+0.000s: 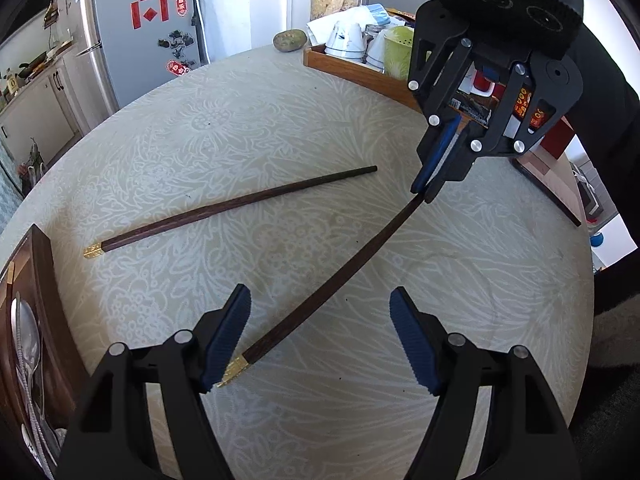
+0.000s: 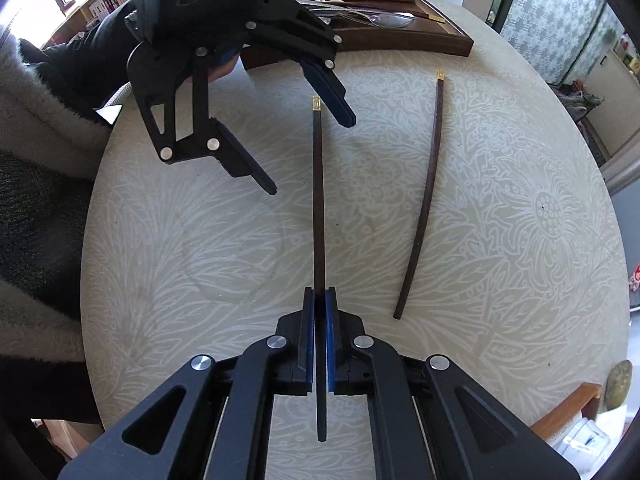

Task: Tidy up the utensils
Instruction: 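Lift the chopstick with the right tool and drop it into the tray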

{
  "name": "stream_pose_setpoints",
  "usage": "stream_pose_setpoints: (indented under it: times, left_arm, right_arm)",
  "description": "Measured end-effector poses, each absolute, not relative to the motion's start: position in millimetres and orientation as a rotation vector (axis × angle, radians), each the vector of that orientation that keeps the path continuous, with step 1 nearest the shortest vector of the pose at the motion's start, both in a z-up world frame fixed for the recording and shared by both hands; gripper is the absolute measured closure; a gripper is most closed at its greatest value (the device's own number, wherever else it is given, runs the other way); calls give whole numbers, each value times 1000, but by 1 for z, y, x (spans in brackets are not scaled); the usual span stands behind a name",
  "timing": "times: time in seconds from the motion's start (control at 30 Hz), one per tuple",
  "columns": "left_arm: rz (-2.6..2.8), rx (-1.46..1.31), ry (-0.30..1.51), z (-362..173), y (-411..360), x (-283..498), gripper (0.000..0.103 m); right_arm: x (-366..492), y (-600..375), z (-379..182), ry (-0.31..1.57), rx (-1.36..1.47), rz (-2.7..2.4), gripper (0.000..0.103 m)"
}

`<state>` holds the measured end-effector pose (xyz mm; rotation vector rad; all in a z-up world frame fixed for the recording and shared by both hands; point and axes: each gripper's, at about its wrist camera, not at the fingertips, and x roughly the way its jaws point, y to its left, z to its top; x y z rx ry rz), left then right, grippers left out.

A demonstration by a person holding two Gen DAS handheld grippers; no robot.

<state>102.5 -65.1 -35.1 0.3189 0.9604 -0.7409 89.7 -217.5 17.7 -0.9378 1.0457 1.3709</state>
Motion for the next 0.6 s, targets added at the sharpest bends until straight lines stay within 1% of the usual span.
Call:
stream_pose_setpoints:
  times: [0.03,0.07,0.1,0.13,0.37,0.5,0.53,0.57,0.6]
  left_arm:
    - [-741,328,969,-37,-66,103,53]
    - [-735,341,961,-38,-67,102,56]
    - [-737,347,958,-38,-68,101,67]
    - [-746,348,958,-37,-69,100,72]
    - [-751,348,930,-30,-66,93,77]
    - [-730,338,909,-19,-54,85,81]
    - [-724,335,903,-16,-50,82,90]
    - [-713,330,896,-13,-45,79,95]
    - [-689,324,891,-9,-38,76,94]
  right_arm:
    - [87,-217,19,1038,-937,1378,98]
    - [86,-214,20,1033,-936,1381,98]
    - [90,-210,19,1030,-934,1390,98]
    - [91,-209,19,1019,-939,1382,98]
    - [96,-211,36,1002,-949,1350,98]
    - [106,-196,41,970,-973,1322,98]
    - [106,-190,45,953,-988,1314,103]
    - [105,-185,48,944,-997,1306,103]
    - [105,-177,52,931,-1014,1299,103]
